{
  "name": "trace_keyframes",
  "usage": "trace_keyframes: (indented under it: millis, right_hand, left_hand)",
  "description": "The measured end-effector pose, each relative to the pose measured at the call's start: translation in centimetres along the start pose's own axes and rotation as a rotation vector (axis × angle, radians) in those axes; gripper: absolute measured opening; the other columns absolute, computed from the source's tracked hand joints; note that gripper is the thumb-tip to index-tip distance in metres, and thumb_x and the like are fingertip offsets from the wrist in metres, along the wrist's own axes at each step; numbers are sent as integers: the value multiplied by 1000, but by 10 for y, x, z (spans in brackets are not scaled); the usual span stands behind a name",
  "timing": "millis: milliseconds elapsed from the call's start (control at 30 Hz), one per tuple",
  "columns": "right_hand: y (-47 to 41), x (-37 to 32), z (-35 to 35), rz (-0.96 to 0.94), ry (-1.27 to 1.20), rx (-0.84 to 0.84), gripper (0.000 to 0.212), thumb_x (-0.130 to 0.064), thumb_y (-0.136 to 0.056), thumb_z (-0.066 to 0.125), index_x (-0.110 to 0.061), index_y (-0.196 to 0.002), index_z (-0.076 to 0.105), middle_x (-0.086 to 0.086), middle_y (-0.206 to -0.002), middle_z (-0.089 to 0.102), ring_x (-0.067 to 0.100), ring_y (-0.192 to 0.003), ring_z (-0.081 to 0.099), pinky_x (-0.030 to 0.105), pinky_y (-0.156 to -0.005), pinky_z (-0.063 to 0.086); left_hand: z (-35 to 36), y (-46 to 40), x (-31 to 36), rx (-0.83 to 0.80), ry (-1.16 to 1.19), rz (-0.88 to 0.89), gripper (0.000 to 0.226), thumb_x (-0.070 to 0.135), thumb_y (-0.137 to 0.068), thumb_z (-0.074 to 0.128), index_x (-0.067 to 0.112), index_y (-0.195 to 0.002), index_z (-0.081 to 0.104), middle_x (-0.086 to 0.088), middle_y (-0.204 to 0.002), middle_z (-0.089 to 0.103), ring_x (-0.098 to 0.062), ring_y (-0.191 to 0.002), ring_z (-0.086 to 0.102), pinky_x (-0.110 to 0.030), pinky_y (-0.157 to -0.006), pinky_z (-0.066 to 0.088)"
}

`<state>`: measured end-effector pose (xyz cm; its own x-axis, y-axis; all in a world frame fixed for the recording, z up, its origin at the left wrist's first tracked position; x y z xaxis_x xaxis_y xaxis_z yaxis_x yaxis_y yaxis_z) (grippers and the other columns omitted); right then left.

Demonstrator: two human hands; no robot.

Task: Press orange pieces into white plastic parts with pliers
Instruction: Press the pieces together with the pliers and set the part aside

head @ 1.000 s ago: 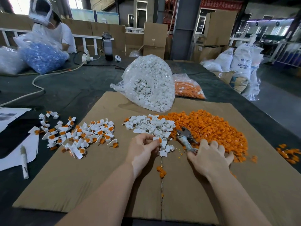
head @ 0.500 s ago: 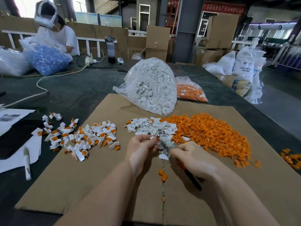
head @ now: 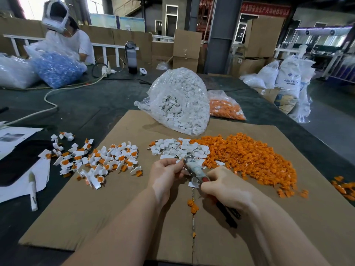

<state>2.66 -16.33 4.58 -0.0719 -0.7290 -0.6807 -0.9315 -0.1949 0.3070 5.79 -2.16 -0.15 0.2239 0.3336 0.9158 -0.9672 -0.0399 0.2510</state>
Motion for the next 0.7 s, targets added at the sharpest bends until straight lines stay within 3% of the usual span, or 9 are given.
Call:
trace_keyframes:
  millis: [267, 433, 500, 600, 700]
  right_hand:
    - [-2, 3, 6, 1, 43, 108, 28, -11, -84, 54, -15, -58, 44, 0, -52, 40, 15, -44, 35, 23, -45, 26]
    - [-1, 11, 6, -42, -16, 166, 19, -19, -78, 63, -15, -61, 55, 2, -59, 49, 15, -51, 43, 27, -51, 32]
    - [-2, 20, -1, -47, -9, 284, 13, -25, -74, 68, -19, -66, 60, 1, -65, 57, 18, -58, 51, 28, -54, 37]
    - [-7, 37, -14, 56, 246, 560, 19, -35, -76, 66, -18, -85, 63, 4, -87, 61, 22, -79, 56, 27, -59, 37]
    - [-9, 54, -23, 139, 524, 702, 34, -43, -81, 62, -16, -102, 62, 4, -99, 57, 22, -95, 52, 30, -73, 41]
  left_hand:
    - [1, 1, 1, 25, -40, 5, 26, -3, -90, 53, -15, -113, 50, -13, -68, 57, -16, -57, 51, -28, -62, 46]
    - [1, 3, 0, 21, -7, 30, 26, -2, -90, 53, -14, -113, 50, -10, -62, 56, -11, -48, 50, -21, -49, 46]
    - [1, 3, -1, 33, -15, 65, 24, -2, -90, 55, -13, -111, 51, -9, -62, 55, -10, -46, 51, -19, -45, 47]
    - [0, 3, -5, 48, -188, 191, 18, 0, -90, 56, -4, -107, 59, -6, -69, 60, -1, -48, 58, -13, -49, 47]
    - [1, 3, -9, 49, -461, 341, 20, 9, -92, 56, 9, -109, 67, 6, -92, 65, 5, -80, 59, -2, -67, 40]
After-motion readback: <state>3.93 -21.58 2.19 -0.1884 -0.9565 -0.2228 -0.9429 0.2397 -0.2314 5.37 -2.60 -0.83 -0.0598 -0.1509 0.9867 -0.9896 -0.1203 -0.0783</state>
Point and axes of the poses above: each hand's wrist, its own y-axis away from the middle knuckle, its own z-axis out of the palm, x = y × z, the point moved 2 cm from there along -y, towards the middle knuckle
